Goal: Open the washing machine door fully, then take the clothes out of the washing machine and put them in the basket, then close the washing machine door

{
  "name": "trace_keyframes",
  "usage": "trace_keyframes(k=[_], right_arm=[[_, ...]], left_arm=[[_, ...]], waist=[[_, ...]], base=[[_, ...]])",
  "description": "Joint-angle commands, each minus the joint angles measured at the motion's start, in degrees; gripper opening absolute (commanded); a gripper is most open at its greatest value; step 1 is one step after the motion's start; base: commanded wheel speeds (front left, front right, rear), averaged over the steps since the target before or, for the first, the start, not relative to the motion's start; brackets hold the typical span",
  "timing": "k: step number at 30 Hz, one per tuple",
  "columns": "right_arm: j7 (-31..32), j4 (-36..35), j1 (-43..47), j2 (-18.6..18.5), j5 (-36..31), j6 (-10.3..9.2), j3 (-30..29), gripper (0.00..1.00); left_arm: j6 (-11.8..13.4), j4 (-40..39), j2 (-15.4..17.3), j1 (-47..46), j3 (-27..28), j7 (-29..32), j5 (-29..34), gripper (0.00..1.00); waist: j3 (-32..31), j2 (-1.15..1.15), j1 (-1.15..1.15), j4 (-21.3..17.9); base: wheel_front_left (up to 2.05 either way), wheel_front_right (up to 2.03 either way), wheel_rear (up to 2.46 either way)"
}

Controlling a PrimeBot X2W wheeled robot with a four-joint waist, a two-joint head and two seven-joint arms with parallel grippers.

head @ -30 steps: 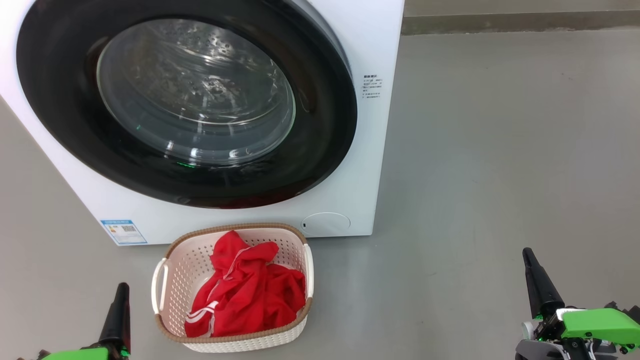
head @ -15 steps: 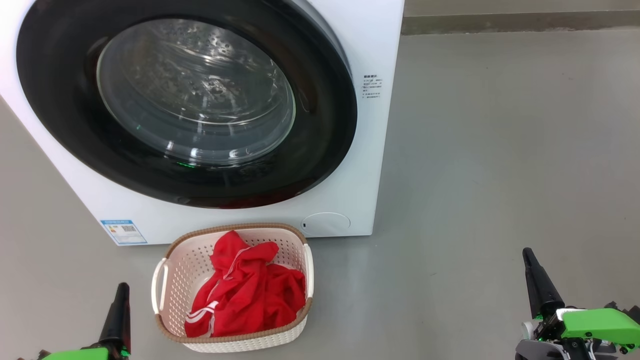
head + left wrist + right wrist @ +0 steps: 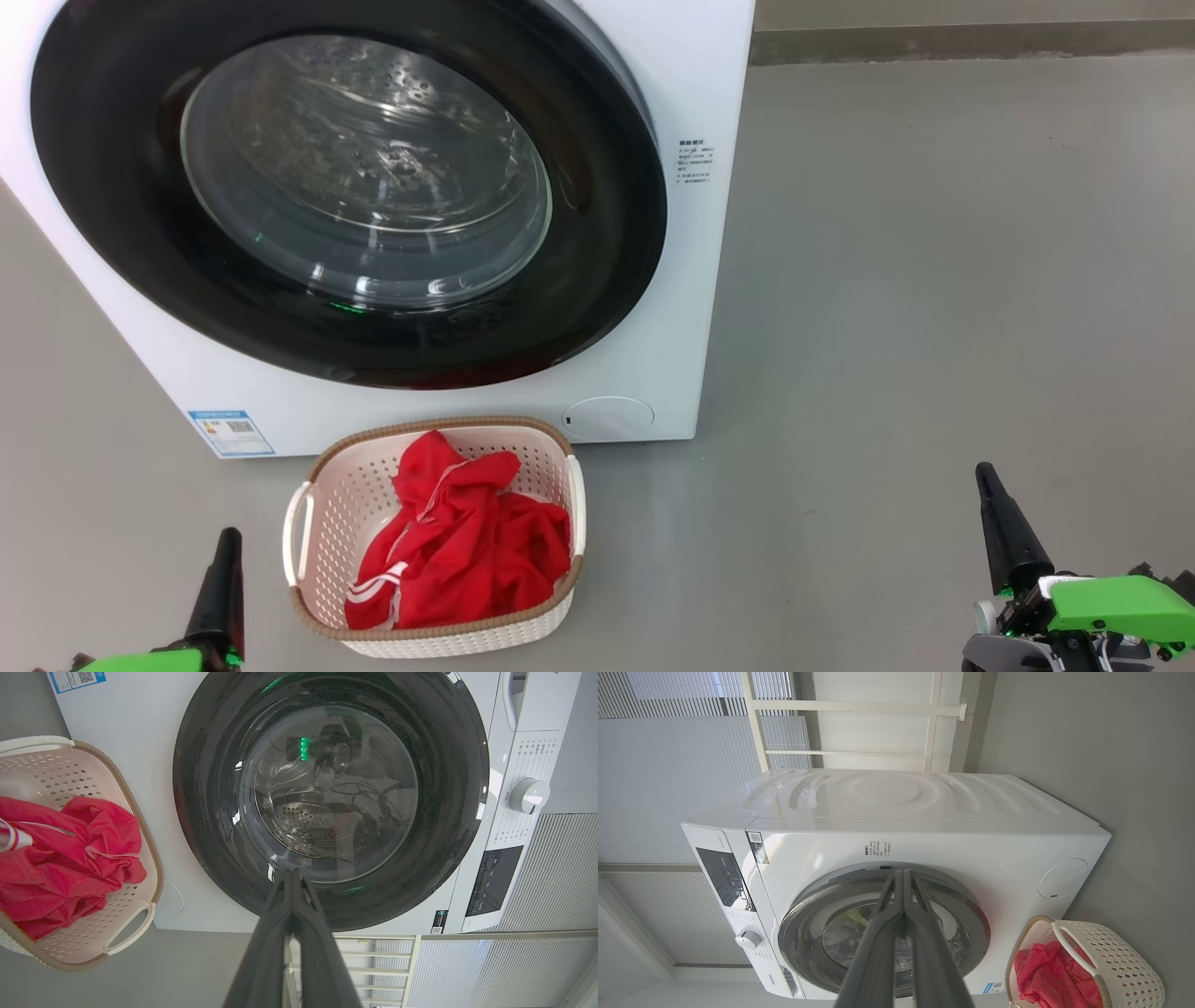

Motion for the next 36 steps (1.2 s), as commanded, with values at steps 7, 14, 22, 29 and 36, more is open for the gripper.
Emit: trace_keyframes(k=[7, 14, 22, 29, 36], right_arm=[[0.5, -1.7, -0.6, -0.1, 0.2, 0.09, 1.2, 0.00], [0.5, -1.7, -0.6, 0.0, 0.2, 0.09, 1.2, 0.00], [0.5, -1.7, -0.6, 0.0, 0.2, 0.09, 1.2, 0.00], [0.5, -1.7, -0.6, 0.0, 0.2, 0.09, 1.2, 0.00], [0.5, -1.7, -0.6, 0.0, 0.2, 0.09, 1.2, 0.00]], left_arm=[[-0.2, -1.5, 0.9, -2.2, 1.9, 0.4, 0.0, 0.00], [-0.2, -1.5, 0.9, -2.2, 1.9, 0.4, 0.0, 0.00], [-0.2, -1.5, 0.9, -2.2, 1.9, 0.4, 0.0, 0.00], [-0.2, -1.5, 0.9, -2.2, 1.9, 0.4, 0.0, 0.00], [-0.2, -1.5, 0.9, -2.2, 1.9, 0.4, 0.0, 0.00]], waist=[[0.0, 0.00, 0.00, 0.0], [0.0, 0.00, 0.00, 0.0], [0.0, 0.00, 0.00, 0.0], [0.0, 0.00, 0.00, 0.0], [0.0, 0.00, 0.00, 0.0]], base=[[0.00, 0.00, 0.00], [0.00, 0.00, 0.00], [0.00, 0.00, 0.00], [0.00, 0.00, 0.00], [0.00, 0.00, 0.00]])
